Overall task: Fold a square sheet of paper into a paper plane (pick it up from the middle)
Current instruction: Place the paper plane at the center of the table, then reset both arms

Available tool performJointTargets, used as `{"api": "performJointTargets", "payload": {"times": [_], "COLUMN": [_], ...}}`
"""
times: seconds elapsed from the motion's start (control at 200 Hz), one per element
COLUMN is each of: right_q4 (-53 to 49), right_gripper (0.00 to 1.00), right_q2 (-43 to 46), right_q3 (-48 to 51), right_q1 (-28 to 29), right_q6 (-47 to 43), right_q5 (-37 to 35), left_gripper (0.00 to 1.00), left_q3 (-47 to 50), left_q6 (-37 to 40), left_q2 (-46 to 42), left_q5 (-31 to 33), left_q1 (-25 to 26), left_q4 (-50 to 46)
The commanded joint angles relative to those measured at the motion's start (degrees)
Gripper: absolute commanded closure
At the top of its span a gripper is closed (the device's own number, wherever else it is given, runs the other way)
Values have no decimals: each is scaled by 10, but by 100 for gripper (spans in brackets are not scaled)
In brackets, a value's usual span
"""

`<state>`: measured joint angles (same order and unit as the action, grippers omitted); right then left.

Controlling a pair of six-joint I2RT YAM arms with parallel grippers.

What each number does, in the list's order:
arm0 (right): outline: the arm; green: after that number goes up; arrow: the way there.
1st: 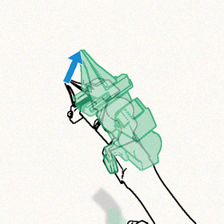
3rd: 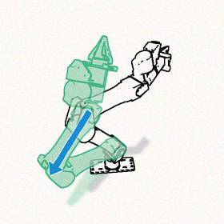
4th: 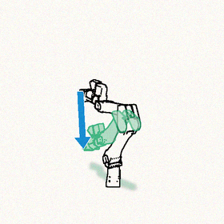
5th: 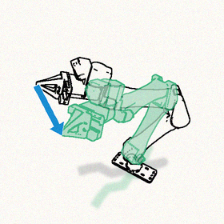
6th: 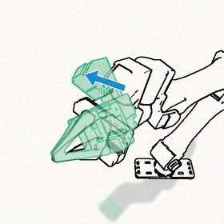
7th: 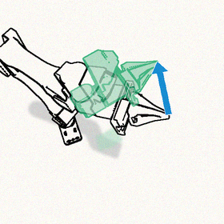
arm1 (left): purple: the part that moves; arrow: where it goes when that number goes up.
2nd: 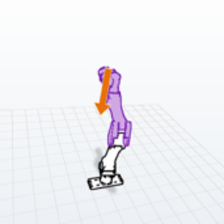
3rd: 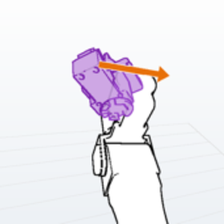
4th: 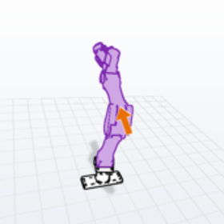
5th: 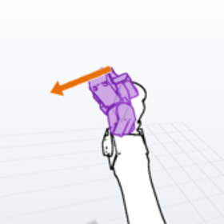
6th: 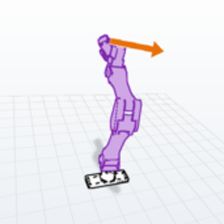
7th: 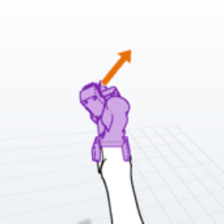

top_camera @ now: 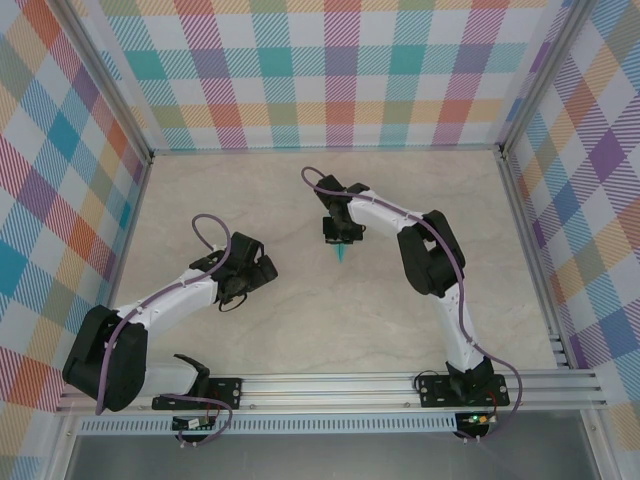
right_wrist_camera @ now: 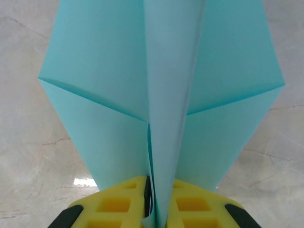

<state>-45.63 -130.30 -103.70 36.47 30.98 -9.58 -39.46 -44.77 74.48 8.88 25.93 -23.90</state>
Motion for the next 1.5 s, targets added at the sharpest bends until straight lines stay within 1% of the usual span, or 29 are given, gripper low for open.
{"api": "performJointTargets", "payload": {"times": [0.0, 0.1, 0.18, 0.285, 0.41, 0.545, 0.58, 0.66, 0.695, 0.705, 0.77, 0.87, 1.04, 1.115, 1.165, 1.27, 1.395, 1.495], "right_q4": [-23, -30, -39, -40, -36, -16, -15, -13, -11, -11, 4, 47, 117, 177, 222, 315, 433, 512], "right_gripper": [85, 83, 79, 70, 50, 28, 23, 11, 1, 0, 0, 0, 0, 0, 0, 0, 0, 0], "right_q2": [-28, -8, 20, 72, 142, 232, 256, 312, 336, 344, 396, 482, 597, 634, 654, 674, 669, 654], "right_q3": [-7, -15, -25, -24, -5, 47, 62, 101, 121, 128, 176, 264, 416, 490, 544, 630, 707, 750], "right_q1": [0, 0, 0, 0, 0, -3, -6, -14, -18, -19, -32, -64, -149, -192, -213, -240, -249, -257], "right_q6": [4, 4, 4, 7, 15, 27, 30, 33, 34, 33, 25, 1, 2, 1, -6, -50, -115, -146], "right_q5": [10, 10, 9, 10, 1, -33, -49, -111, -142, -151, -196, -226, -286, -286, -285, -285, -284, -272], "left_gripper": [0, 0, 0, 0, 0, 0, 0, 0, 0, 0, 0, 0, 0, 0, 0, 0, 0, 0], "left_q3": [-8, -15, -23, -37, -60, -91, -99, -115, -117, -117, -116, -100, -39, -6, 11, 67, 127, 159], "left_q6": [13, 15, 18, 22, 29, 41, 47, 69, 83, 88, 118, 155, 212, 267, 278, 314, 349, 383], "left_q2": [0, 0, 0, -2, -5, -9, -11, -19, -26, -27, -40, -66, -115, -133, -135, -140, -129, -92], "left_q5": [-4, -4, -4, -1, 12, 37, 44, 64, 78, 82, 108, 160, 269, 239, 256, 275, 203, 153], "left_q1": [-12, -12, -11, -11, -13, -14, -17, -24, -28, -29, -39, -52, -85, -108, -112, -124, -159, -179], "left_q4": [-7, -13, -19, -30, -48, -72, -77, -79, -74, -72, -55, -19, 60, 120, 142, 237, 351, 436]}}
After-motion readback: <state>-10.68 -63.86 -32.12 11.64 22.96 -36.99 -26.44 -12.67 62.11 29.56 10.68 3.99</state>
